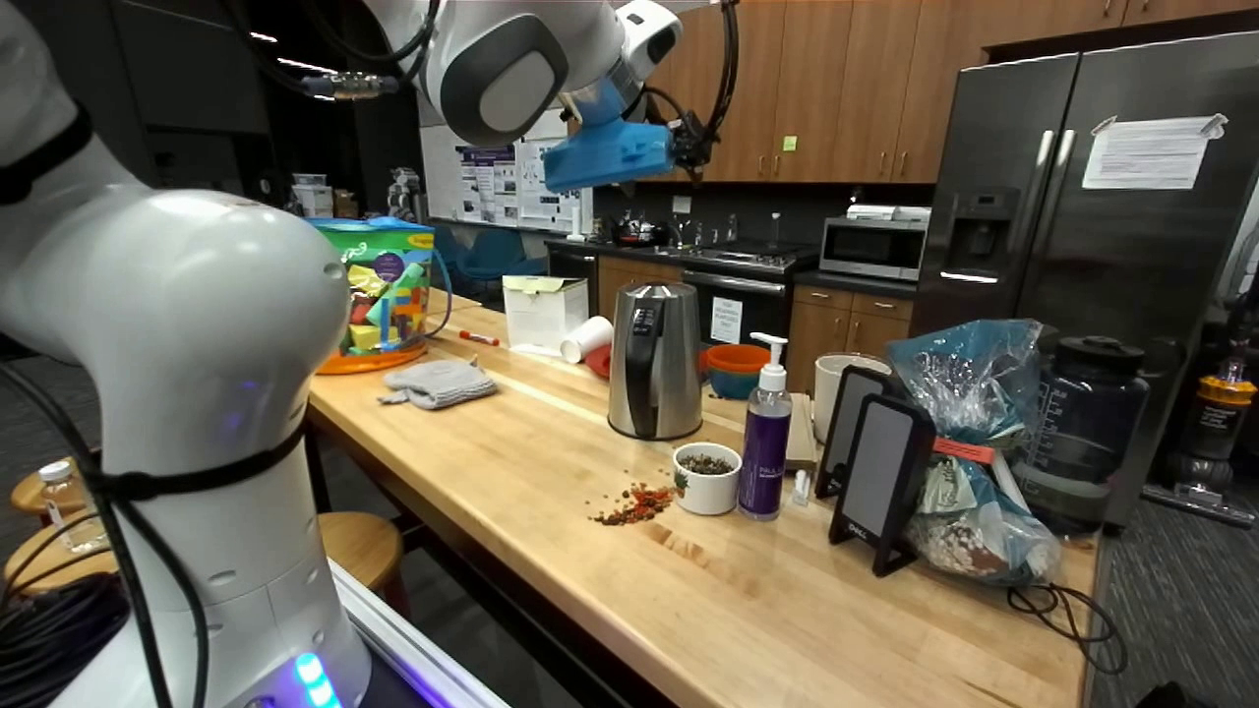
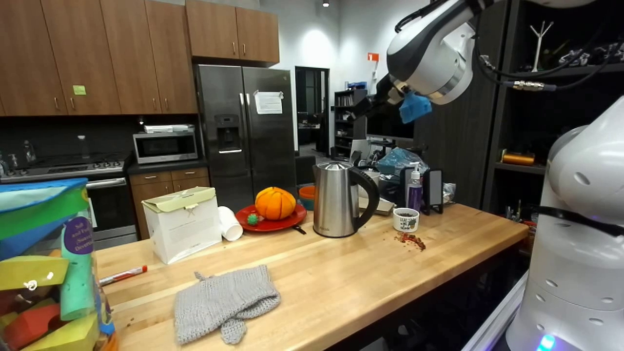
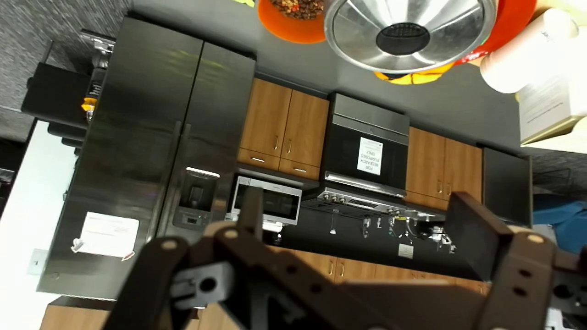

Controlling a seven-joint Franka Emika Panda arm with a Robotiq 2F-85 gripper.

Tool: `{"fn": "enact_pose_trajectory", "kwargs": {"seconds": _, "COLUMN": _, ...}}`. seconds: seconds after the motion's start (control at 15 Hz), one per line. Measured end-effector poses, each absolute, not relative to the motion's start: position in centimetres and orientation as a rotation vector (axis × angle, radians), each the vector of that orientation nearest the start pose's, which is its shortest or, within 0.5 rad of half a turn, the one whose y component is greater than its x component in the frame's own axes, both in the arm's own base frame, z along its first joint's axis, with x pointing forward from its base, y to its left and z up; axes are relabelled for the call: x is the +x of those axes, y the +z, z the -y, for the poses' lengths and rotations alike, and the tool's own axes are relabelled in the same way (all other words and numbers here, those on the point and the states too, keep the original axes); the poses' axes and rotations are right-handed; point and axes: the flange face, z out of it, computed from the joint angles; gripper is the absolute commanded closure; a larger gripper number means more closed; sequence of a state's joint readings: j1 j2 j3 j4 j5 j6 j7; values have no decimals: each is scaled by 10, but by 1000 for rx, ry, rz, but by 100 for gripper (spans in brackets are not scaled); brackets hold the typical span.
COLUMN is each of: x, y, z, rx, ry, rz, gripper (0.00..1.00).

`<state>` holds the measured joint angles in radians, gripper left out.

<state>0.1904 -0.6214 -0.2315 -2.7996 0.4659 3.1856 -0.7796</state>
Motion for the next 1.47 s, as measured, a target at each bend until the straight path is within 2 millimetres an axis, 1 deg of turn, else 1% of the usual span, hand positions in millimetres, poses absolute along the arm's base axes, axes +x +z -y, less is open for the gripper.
{"fn": "enact_pose_trajectory", "kwargs": {"seconds": 0.2, "x": 380, "y": 482, "z": 62, "rx": -2794, "ry": -1491, "rz": 320, "gripper": 0}}
{"fn": "enact_pose_trajectory", "kwargs": {"seconds": 0.27, "x": 381, "y": 477, "z": 62, "rx": -2818, "ry": -1412, "rz": 313, "gripper": 0}}
{"fn": "enact_pose_trajectory", "kwargs": {"seconds": 0.47, "x": 380, "y": 462, "z": 63, "rx": -2906, "ry": -1101, "rz": 263, "gripper": 0}}
{"fn": "enact_pose_trajectory", "kwargs": {"seconds": 0.6, "x": 377, "y": 456, "z": 65, "rx": -2916, "ry": -908, "rz": 251, "gripper": 0}}
{"fn": "enact_pose_trajectory", "kwargs": {"seconds": 0.73, "x": 373, "y": 453, "z": 72, "rx": -2898, "ry": -729, "rz": 242, "gripper": 0}}
{"fn": "enact_pose_trajectory", "kwargs": {"seconds": 1.07, "x": 356, "y": 457, "z": 98, "rx": -2791, "ry": -328, "rz": 221, "gripper": 0}}
{"fn": "enact_pose_trajectory", "kwargs": {"seconds": 1.2, "x": 348, "y": 460, "z": 106, "rx": -2721, "ry": -202, "rz": 217, "gripper": 0}}
{"fn": "enact_pose_trajectory", "kwargs": {"seconds": 1.33, "x": 343, "y": 457, "z": 111, "rx": -2627, "ry": -111, "rz": 190, "gripper": 0}}
{"fn": "enact_pose_trajectory", "kwargs": {"seconds": 1.47, "x": 345, "y": 449, "z": 111, "rx": -2542, "ry": -85, "rz": 125, "gripper": 0}}
